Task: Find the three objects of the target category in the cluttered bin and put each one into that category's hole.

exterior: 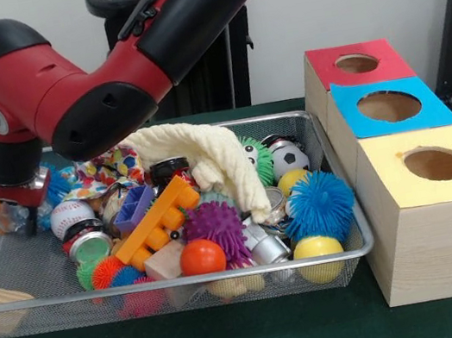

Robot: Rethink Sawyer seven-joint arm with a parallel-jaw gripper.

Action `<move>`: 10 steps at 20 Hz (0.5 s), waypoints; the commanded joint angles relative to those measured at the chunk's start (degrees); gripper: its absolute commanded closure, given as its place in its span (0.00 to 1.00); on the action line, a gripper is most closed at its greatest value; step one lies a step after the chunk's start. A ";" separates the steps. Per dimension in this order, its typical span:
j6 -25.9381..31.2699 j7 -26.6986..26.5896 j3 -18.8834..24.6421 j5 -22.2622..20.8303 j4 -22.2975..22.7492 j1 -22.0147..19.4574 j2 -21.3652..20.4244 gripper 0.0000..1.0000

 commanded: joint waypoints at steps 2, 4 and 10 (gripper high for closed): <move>-7.20 -3.27 10.28 1.74 -0.46 -0.83 -0.64 0.00; -3.43 -8.98 12.72 5.31 1.42 -1.33 -4.69 0.00; -2.45 -16.18 15.39 7.04 4.86 -1.30 -12.24 0.00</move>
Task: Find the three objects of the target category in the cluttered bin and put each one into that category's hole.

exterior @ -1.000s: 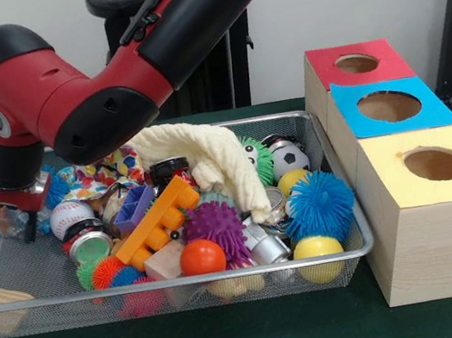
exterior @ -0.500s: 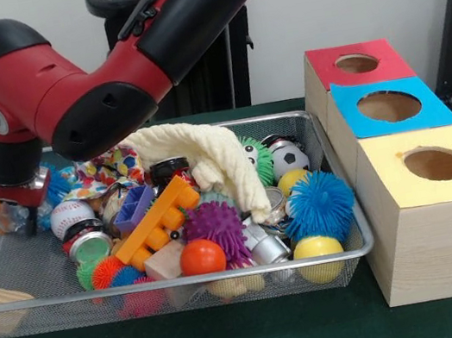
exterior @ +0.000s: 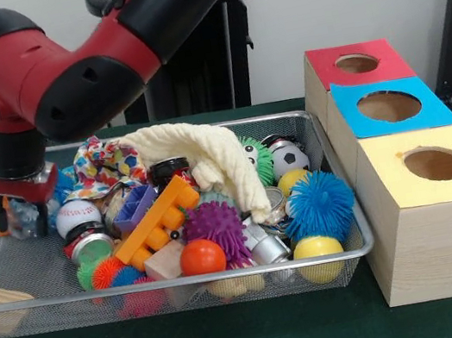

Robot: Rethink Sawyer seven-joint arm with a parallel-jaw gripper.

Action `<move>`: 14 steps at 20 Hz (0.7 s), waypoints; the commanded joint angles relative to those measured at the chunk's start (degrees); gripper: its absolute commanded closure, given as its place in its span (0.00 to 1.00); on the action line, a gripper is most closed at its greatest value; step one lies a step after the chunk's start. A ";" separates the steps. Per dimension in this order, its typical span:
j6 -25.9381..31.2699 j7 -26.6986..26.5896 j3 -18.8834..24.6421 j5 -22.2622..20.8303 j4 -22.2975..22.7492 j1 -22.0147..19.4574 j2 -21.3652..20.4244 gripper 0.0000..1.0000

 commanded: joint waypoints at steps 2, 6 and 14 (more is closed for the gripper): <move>-1.78 -14.28 10.32 3.34 2.81 -0.78 -6.68 0.00; 0.09 -14.99 10.98 3.46 3.12 -0.78 -7.89 0.00; 0.89 -13.60 11.03 2.40 2.91 -0.46 -7.34 0.00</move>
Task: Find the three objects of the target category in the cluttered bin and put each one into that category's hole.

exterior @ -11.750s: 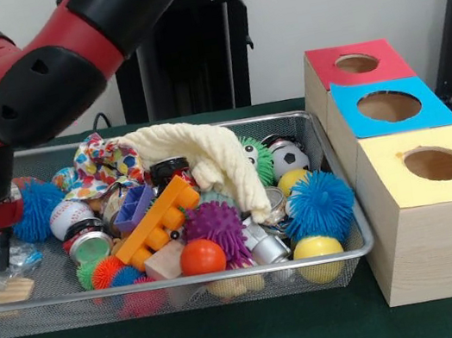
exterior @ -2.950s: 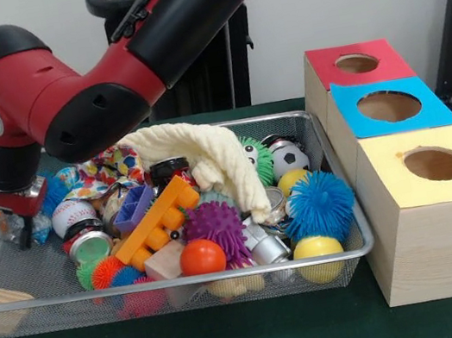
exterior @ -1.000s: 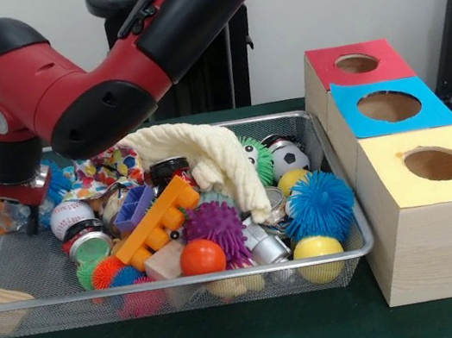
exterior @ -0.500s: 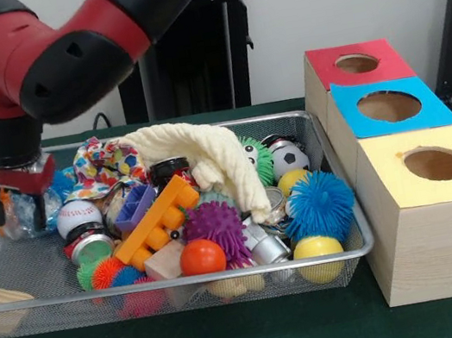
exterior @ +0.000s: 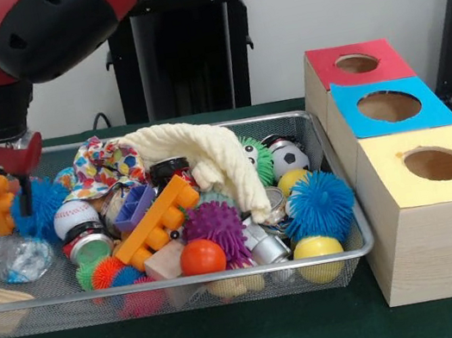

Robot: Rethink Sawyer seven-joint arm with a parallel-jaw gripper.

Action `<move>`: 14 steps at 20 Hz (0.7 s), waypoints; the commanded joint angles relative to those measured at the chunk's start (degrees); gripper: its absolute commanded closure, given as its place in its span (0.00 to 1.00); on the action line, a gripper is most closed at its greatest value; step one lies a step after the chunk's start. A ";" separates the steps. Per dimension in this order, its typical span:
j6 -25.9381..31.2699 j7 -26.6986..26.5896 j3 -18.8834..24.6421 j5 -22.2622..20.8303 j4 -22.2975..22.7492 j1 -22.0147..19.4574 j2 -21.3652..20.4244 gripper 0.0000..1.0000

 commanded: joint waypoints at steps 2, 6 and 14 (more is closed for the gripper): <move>1.09 -11.68 10.16 2.17 -0.22 -0.51 0.03 0.00; 1.27 -11.90 10.44 2.32 -0.25 -0.64 -0.14 0.00; 2.40 -17.89 14.50 5.91 -0.16 -2.44 -3.43 0.00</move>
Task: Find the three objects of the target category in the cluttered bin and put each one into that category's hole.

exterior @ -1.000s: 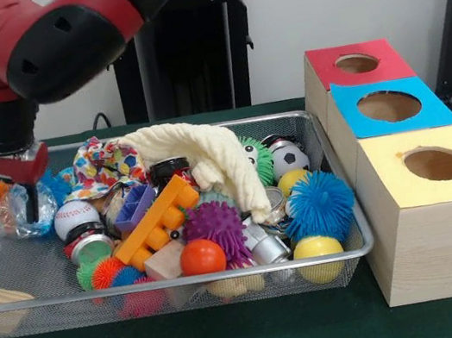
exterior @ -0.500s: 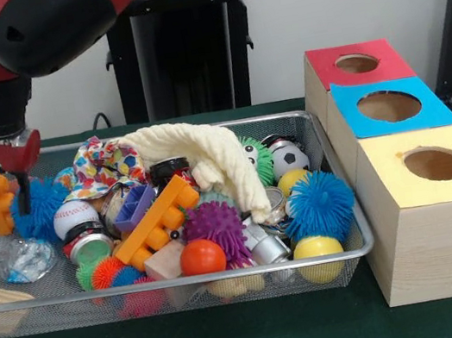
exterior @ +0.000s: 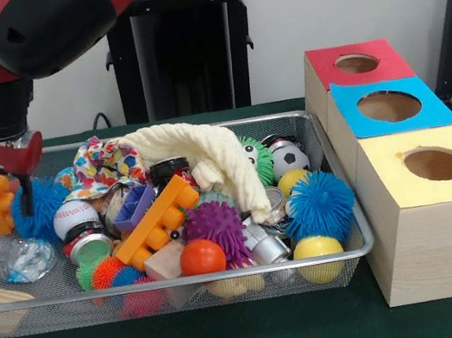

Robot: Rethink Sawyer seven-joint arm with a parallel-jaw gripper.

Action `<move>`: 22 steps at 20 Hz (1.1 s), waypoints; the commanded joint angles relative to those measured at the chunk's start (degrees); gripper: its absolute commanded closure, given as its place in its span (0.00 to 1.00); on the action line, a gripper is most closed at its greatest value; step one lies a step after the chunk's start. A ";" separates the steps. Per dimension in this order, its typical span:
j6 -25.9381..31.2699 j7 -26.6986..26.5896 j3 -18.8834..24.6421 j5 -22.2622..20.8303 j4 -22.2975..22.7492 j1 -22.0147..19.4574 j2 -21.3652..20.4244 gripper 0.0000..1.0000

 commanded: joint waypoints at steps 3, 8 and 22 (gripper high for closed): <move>0.31 -23.70 18.50 8.29 -0.08 -4.31 -5.72 0.00; 1.05 -25.55 20.87 8.96 0.23 -5.29 -6.99 0.00; 8.18 -10.84 14.97 4.56 -4.20 -3.06 1.79 0.00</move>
